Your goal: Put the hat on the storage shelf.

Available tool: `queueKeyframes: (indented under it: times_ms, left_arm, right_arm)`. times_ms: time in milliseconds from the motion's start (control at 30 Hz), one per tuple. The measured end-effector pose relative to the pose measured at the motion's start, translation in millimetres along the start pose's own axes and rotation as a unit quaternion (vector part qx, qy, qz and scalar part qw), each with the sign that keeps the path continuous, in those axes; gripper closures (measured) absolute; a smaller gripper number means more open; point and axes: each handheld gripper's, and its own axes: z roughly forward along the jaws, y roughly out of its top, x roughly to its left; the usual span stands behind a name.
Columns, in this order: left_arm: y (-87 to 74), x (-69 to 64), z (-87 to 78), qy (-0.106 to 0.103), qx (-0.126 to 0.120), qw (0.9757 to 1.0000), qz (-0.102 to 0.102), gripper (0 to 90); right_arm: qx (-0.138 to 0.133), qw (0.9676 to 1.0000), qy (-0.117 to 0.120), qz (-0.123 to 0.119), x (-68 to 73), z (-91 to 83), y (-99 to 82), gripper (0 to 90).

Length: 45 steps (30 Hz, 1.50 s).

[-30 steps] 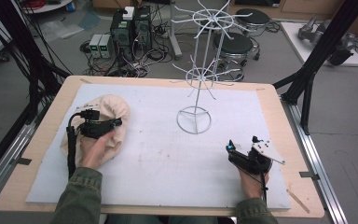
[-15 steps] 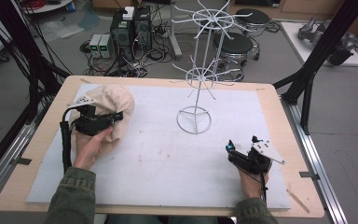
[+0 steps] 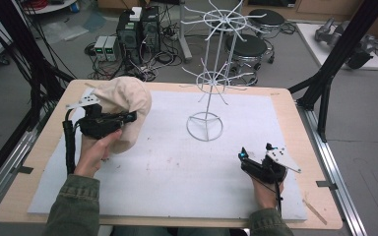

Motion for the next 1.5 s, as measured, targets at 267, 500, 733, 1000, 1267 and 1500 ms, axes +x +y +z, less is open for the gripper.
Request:
queueKeyframes:
  times_ms: [267, 500, 733, 1000, 1267, 1500]
  left_arm:
    - [19.5, -15.2, -1.9, -0.043, -0.02, 0.9987, 0.019, 82.0]
    - [37.2, -25.2, -2.3, -0.073, -0.027, 0.9963, 0.038, 81.9]
    - [59.7, -35.4, -7.6, -0.096, -0.047, 0.9928, 0.053, 81.8]
    - [77.6, -48.1, -4.0, -0.128, -0.066, 0.9874, 0.065, 81.8]
    - [89.2, -58.5, 7.2, -0.152, -0.078, 0.9826, 0.073, 81.8]
    - [107.7, -71.1, 9.5, -0.157, -0.091, 0.9793, 0.091, 81.8]
  right_arm:
    - [-0.001, 1.0, 0.0, 0.001, -0.6, 0.0, 0.1, 9.4]
    - [-0.001, 1.0, 0.002, 0.001, -0.6, -0.1, 0.1, 9.4]
    - [0.0, 1.0, 0.003, 0.003, 0.2, 0.0, 0.0, 9.4]
    - [-0.002, 1.0, 0.004, 0.002, 0.5, -0.6, 0.3, 9.4]
    - [-0.002, 1.0, 0.006, -0.001, 0.8, 0.0, 0.0, 9.4]
    - [-0.002, 1.0, 0.009, 0.002, 0.7, 0.1, 0.2, 9.4]
